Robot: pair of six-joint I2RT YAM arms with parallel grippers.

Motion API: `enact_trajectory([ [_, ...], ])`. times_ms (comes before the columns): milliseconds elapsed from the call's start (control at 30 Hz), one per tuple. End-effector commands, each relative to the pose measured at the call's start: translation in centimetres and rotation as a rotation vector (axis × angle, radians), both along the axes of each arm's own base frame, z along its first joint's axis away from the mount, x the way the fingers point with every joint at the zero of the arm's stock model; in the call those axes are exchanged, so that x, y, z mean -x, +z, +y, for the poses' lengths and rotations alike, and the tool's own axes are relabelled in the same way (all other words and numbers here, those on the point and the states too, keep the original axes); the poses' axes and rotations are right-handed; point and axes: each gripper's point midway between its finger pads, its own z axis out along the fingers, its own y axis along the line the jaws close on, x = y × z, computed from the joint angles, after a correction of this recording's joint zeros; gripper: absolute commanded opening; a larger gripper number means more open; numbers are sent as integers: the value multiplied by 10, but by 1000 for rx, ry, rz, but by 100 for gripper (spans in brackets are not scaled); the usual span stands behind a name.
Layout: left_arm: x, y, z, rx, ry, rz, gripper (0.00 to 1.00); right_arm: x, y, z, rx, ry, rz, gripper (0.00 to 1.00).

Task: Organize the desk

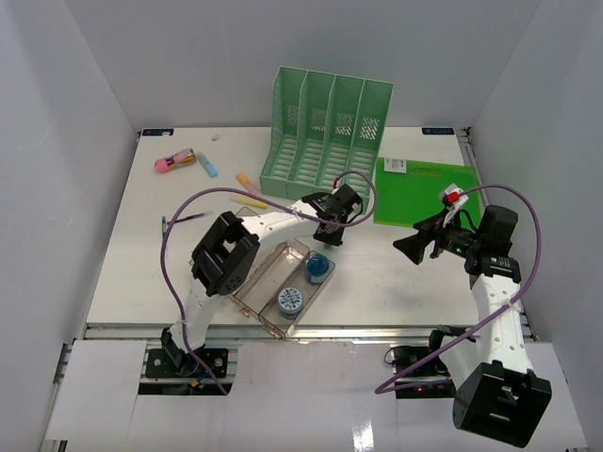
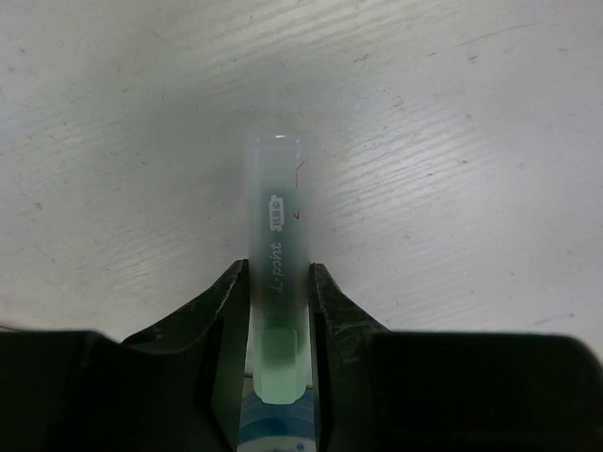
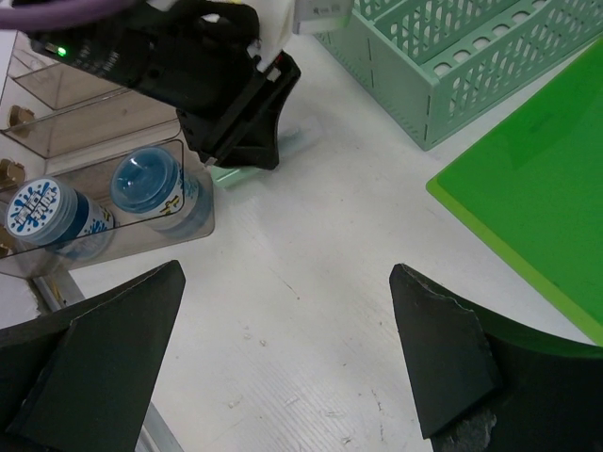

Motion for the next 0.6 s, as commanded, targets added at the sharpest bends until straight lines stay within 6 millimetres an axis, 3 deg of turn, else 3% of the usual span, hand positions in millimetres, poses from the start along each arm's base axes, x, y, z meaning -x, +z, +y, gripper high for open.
enact_trajectory([
  [0,-10,109,-12,182,-55,-181,7,-2,6,-1,-6,6,-28,96],
  [33,-9,114,-8,181,-60,-195,7,-2,6,-1,-5,6,-29,96],
  [133,-3,154,8,220,-68,-275,6,-2,6,0,-8,10,-28,96],
  [300,19,181,41,224,-99,-331,4,-1,5,1,-10,18,-25,96],
  [433,41,168,72,164,-115,-298,3,0,2,0,0,21,-20,96],
  [567,74,132,101,121,-156,-219,2,-1,-1,0,0,25,-9,96],
])
